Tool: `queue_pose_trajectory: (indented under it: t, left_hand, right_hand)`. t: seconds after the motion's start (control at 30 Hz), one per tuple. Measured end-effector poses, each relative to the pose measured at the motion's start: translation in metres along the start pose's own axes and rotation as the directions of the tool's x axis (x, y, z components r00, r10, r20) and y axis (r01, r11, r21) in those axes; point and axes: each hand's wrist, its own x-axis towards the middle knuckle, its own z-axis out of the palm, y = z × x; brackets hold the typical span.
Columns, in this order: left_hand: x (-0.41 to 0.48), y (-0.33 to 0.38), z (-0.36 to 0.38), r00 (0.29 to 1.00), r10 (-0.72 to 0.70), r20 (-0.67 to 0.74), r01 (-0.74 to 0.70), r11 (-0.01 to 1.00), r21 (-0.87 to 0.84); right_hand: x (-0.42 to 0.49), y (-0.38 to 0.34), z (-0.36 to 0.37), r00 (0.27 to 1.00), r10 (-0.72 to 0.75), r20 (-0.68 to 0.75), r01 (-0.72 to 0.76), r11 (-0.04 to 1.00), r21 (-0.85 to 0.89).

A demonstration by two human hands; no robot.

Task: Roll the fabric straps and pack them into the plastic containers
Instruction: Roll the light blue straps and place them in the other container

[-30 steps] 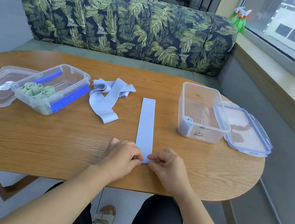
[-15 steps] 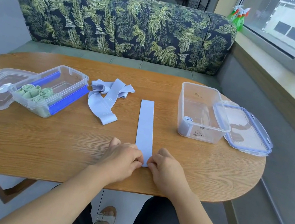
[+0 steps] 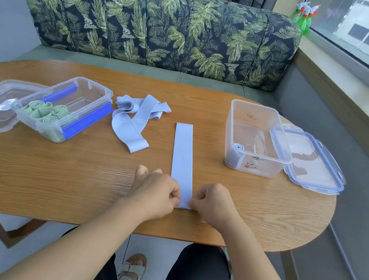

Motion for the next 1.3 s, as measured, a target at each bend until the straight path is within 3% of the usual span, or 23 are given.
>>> queue_pose_trajectory:
  t: [0.17,0.27,0.37,0.5,0.63,0.77,1.3]
  left_hand:
    - [-0.004,-0.002,0.001,0.994,0.077,-0.080,-0.072,0.995,0.071]
    - [-0.010,-0.007,0.007,0.934,0.319,-0.159,-0.277,0.930,0.243]
    - [-0.010,-0.015,0.012,0.900,0.402,-0.170,-0.337,0.887,0.316]
    - [-0.009,-0.022,0.015,0.892,0.420,-0.168,-0.364,0.888,0.282]
    - [-0.009,-0.024,0.017,0.898,0.385,-0.211,-0.347,0.917,0.195]
    - [-0.008,-0.026,0.017,0.896,0.377,-0.236,-0.354,0.925,0.137]
    - [-0.009,-0.026,0.027,0.890,0.338,-0.308,-0.305,0.940,0.151]
  right_hand:
    - [0.004,-0.004,-0.004,0.998,0.050,0.039,-0.048,0.998,-0.037]
    - [0.006,-0.004,-0.005,0.997,0.054,0.050,-0.053,0.998,-0.036]
    - [0.007,-0.004,-0.005,0.998,0.034,0.047,-0.033,0.999,-0.020]
    - [-0.004,0.006,-0.001,0.997,-0.078,-0.027,0.078,0.996,0.032]
    - [-0.024,0.022,0.012,0.929,-0.272,-0.252,0.287,0.958,0.024]
    - [-0.025,0.027,0.022,0.883,-0.398,-0.249,0.386,0.917,-0.096]
    - [-0.017,0.034,0.030,0.795,-0.502,-0.341,0.493,0.862,-0.118]
